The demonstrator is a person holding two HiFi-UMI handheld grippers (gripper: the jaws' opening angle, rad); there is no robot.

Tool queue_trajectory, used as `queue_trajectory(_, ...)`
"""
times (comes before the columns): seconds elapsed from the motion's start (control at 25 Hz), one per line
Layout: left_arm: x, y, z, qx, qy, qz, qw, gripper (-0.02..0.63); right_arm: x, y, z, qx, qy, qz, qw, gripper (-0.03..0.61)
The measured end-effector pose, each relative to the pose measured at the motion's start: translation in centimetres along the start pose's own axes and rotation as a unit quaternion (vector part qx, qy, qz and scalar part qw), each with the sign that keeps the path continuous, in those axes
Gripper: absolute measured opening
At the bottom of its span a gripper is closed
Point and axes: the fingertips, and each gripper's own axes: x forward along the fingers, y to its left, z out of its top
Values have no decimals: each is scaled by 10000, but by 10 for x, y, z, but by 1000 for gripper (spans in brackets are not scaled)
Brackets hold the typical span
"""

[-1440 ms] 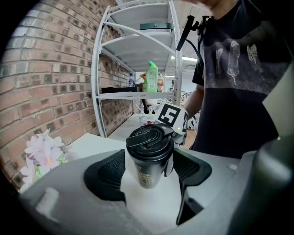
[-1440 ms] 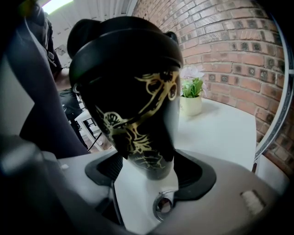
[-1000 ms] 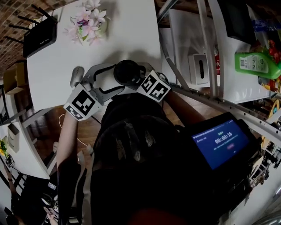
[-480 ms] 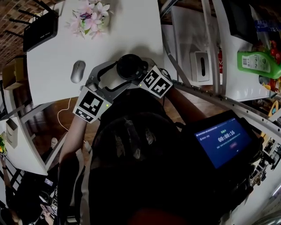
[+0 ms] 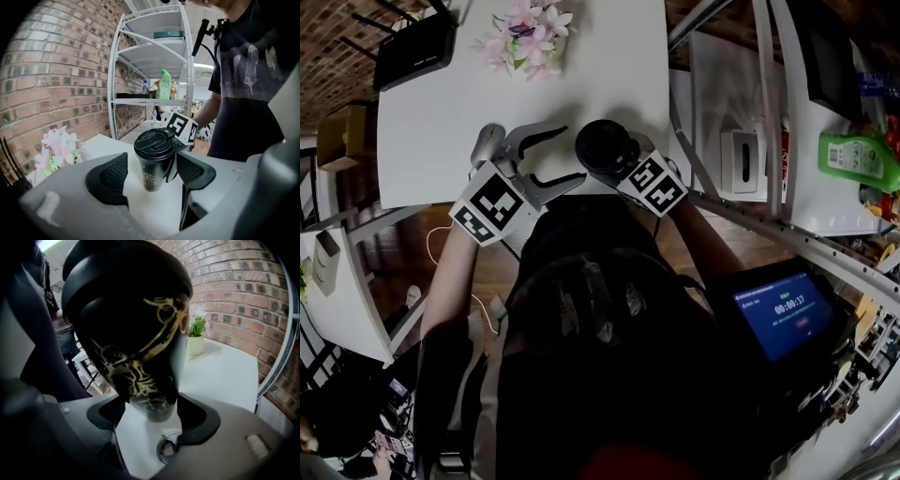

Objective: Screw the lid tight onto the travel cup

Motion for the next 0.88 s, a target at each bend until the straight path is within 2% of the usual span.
queue_trajectory(0.32, 15, -6, 2, 440, 50, -398, 9982, 334, 1, 1, -1, 40, 53, -108, 9999, 345)
queue_trajectory(0.48, 20, -9, 4, 544, -54, -364, 9978, 331, 2, 0, -1, 42, 109, -216, 9997, 344)
queue_trajectory(0.64, 20, -9, 3, 255, -181, -270, 9991, 327, 2, -2, -3, 20, 162, -347, 9993, 344)
queue_trajectory(0.88, 20, -10, 2, -150, -418, 133, 9989, 327, 4, -1, -2, 97, 256, -532, 9982, 344)
